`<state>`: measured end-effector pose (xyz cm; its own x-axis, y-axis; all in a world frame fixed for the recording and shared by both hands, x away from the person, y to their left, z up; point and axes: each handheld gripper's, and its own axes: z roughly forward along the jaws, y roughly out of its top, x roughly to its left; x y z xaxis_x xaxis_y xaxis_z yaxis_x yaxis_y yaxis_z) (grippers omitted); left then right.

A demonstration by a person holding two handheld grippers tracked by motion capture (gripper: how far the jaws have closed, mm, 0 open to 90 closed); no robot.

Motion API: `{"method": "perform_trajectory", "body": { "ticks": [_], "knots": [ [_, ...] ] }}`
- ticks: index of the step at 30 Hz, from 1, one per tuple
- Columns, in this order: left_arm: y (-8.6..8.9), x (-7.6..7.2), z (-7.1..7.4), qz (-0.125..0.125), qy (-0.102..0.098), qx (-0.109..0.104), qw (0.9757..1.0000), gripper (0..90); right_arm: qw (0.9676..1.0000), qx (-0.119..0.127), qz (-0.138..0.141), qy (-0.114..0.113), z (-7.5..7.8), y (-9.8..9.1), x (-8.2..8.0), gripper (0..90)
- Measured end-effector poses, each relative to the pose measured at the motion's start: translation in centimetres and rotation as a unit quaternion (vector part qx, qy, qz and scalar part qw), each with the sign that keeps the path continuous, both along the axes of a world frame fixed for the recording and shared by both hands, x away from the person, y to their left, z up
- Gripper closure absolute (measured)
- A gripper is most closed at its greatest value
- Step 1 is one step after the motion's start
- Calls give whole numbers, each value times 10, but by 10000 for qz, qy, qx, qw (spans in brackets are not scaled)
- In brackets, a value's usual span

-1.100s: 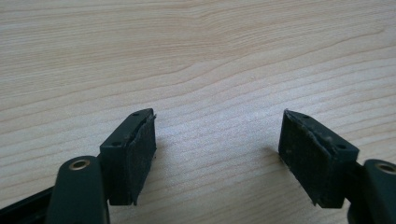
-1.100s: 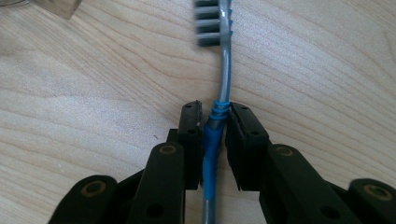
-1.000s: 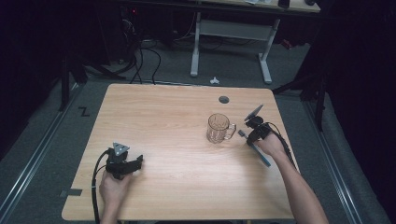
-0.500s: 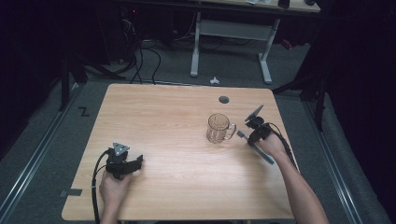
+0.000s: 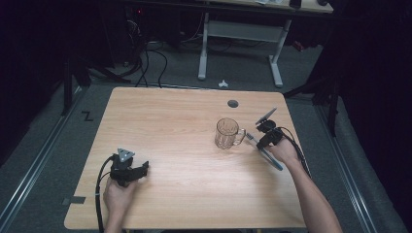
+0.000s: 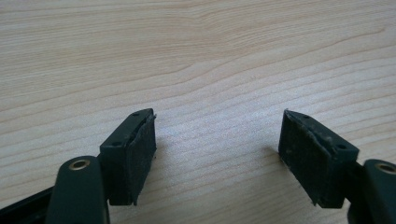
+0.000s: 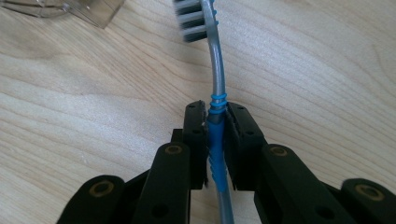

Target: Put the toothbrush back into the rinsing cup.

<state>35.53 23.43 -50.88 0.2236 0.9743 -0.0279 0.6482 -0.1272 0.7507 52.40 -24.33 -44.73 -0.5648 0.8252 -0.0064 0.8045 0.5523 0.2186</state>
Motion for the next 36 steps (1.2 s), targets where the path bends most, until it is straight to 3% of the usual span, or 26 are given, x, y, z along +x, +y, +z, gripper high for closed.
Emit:
{"method": "perform_trajectory", "body": {
  "ticks": [6,8,18,27,36],
  "knots": [
    [0,0,0,1,-2,-2,10000,280,9999,140,-51,-81,7,-3,-2,794],
    [0,0,0,-3,-1,0,10000,280,9994,244,-27,-224,12,-4,-5,794],
    [0,0,0,-7,2,16,10000,279,9976,478,54,-499,26,-4,-15,794],
    [0,0,0,-7,3,24,10000,280,9941,732,125,-788,34,-7,-27,795],
    [-1,0,0,-5,3,34,10000,280,9886,1117,156,-995,40,-13,-37,797]
  ]
}}
